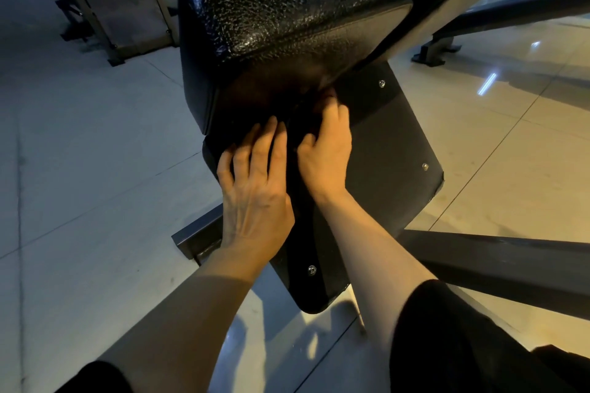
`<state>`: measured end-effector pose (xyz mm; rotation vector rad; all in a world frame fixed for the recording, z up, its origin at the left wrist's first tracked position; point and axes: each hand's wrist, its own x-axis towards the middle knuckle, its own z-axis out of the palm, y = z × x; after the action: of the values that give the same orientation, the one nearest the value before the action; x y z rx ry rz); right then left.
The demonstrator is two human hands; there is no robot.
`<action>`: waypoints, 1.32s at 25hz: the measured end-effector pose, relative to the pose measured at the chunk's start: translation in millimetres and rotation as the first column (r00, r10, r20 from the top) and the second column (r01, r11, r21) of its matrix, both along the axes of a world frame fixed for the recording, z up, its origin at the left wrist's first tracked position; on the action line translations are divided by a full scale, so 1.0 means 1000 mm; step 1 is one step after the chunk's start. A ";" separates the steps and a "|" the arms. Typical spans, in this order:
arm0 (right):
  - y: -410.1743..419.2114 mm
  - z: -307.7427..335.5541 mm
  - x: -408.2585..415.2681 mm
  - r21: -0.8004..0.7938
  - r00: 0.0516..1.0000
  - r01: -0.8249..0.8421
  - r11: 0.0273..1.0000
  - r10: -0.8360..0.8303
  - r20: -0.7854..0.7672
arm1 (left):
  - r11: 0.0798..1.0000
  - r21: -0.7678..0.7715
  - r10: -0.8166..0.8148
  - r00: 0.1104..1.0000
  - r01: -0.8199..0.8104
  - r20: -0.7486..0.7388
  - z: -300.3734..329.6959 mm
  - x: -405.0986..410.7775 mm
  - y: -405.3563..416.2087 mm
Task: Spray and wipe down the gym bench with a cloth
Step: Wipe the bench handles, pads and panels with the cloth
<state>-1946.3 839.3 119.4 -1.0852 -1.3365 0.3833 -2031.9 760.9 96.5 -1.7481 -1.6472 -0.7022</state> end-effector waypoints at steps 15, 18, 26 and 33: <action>-0.020 -0.005 -0.028 0.118 0.996 -0.046 0.992 0.037 0.081 | 1.000 0.018 -0.008 1.000 0.007 0.005 -0.001 -0.027 -0.012; -0.029 -0.006 -0.024 0.245 0.995 0.096 0.965 -0.091 -0.030 | 1.000 0.027 -0.010 0.999 0.009 0.037 0.000 -0.026 -0.015; -0.028 0.003 -0.020 0.224 0.997 0.068 0.972 -0.057 -0.056 | 1.000 0.019 -0.007 1.000 0.006 0.028 0.000 -0.027 -0.016; -0.021 0.004 -0.017 0.058 0.998 0.054 0.997 -0.052 -0.036 | 1.000 0.011 -0.011 0.999 0.010 0.031 -0.001 -0.028 -0.014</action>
<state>-1963.0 818.5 123.9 -1.0582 -1.2787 0.3206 -2059.8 747.3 95.9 -1.7480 -1.6531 -0.7445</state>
